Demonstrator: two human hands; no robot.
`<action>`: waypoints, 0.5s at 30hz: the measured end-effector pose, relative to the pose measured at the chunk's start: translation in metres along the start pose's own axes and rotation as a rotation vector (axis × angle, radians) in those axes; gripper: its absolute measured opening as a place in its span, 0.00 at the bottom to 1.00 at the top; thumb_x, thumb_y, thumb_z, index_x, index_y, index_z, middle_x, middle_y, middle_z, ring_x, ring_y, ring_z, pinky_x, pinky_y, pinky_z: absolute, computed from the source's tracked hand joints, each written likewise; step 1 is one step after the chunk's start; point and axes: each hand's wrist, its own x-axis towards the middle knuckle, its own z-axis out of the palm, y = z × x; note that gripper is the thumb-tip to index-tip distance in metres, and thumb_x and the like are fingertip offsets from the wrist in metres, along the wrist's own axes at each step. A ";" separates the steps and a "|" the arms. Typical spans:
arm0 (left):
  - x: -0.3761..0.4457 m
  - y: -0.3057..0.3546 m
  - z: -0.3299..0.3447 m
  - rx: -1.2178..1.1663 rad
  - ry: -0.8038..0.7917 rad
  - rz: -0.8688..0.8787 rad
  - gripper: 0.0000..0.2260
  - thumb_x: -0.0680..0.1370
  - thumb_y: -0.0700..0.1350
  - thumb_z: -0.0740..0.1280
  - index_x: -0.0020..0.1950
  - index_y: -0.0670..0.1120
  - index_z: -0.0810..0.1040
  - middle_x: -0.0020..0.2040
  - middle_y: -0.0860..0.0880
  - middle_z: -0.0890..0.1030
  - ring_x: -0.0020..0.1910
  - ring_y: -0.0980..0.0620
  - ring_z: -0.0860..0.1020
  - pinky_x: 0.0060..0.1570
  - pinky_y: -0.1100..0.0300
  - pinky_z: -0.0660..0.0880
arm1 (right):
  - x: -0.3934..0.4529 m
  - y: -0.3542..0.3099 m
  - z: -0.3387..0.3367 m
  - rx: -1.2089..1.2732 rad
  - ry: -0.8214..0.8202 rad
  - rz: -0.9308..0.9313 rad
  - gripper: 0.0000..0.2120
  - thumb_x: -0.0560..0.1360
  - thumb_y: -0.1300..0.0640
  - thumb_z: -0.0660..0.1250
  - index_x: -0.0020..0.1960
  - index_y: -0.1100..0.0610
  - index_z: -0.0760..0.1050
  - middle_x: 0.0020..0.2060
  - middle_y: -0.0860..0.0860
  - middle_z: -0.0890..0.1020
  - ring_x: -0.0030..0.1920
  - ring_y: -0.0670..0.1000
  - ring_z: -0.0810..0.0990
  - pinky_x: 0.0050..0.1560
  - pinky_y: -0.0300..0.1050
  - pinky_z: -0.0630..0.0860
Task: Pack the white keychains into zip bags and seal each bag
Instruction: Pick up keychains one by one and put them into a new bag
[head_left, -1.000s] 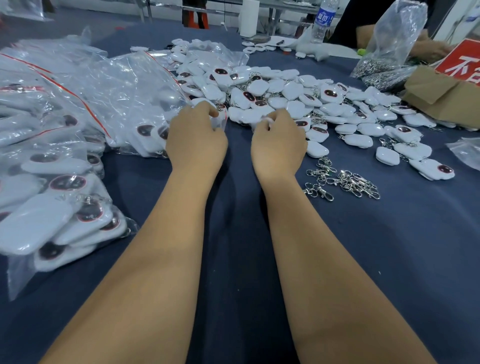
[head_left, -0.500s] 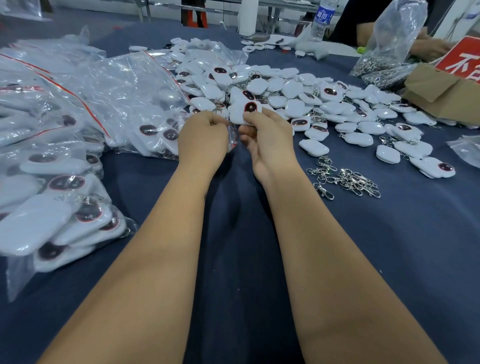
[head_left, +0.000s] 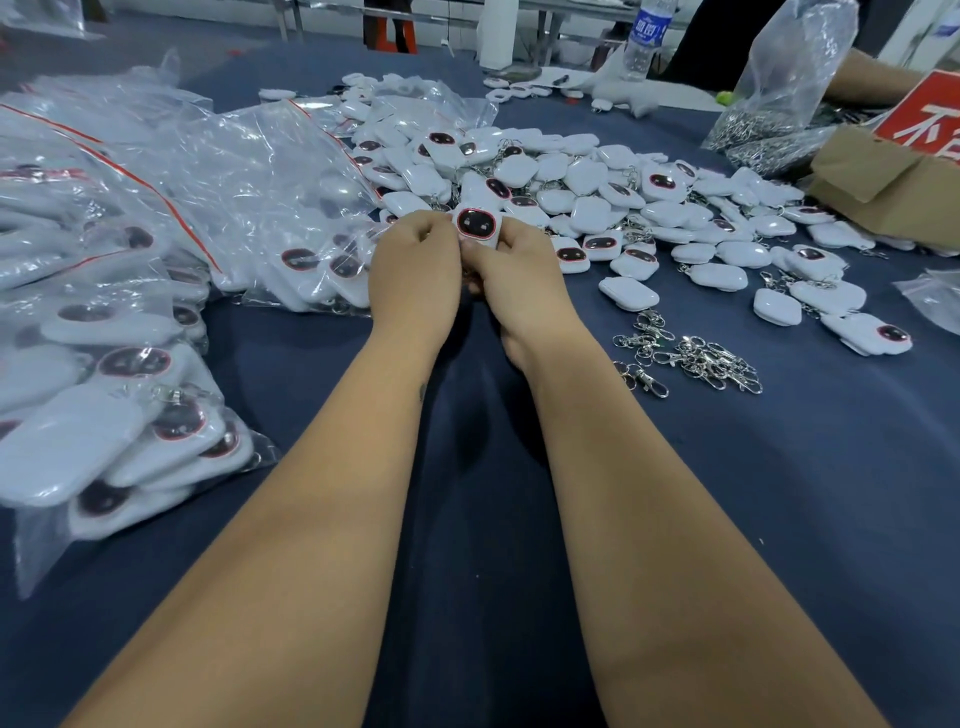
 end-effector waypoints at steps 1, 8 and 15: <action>0.000 -0.001 0.001 0.025 -0.006 0.007 0.09 0.74 0.42 0.60 0.44 0.41 0.80 0.36 0.49 0.78 0.36 0.50 0.72 0.40 0.54 0.71 | 0.000 0.000 0.000 0.013 0.004 0.007 0.06 0.78 0.68 0.63 0.54 0.64 0.76 0.41 0.56 0.81 0.39 0.50 0.78 0.38 0.41 0.74; 0.001 -0.003 0.003 0.051 -0.009 0.008 0.09 0.76 0.45 0.60 0.38 0.50 0.76 0.35 0.53 0.78 0.36 0.51 0.73 0.41 0.55 0.72 | 0.000 0.000 -0.001 0.091 0.036 0.057 0.12 0.76 0.70 0.64 0.56 0.59 0.72 0.44 0.58 0.82 0.40 0.53 0.79 0.40 0.45 0.78; 0.003 -0.005 0.001 -0.028 -0.051 -0.012 0.06 0.74 0.47 0.64 0.36 0.53 0.77 0.29 0.57 0.78 0.30 0.57 0.74 0.35 0.60 0.71 | 0.001 0.000 -0.001 0.081 0.026 0.040 0.13 0.75 0.71 0.64 0.55 0.58 0.75 0.42 0.56 0.83 0.39 0.52 0.79 0.41 0.45 0.77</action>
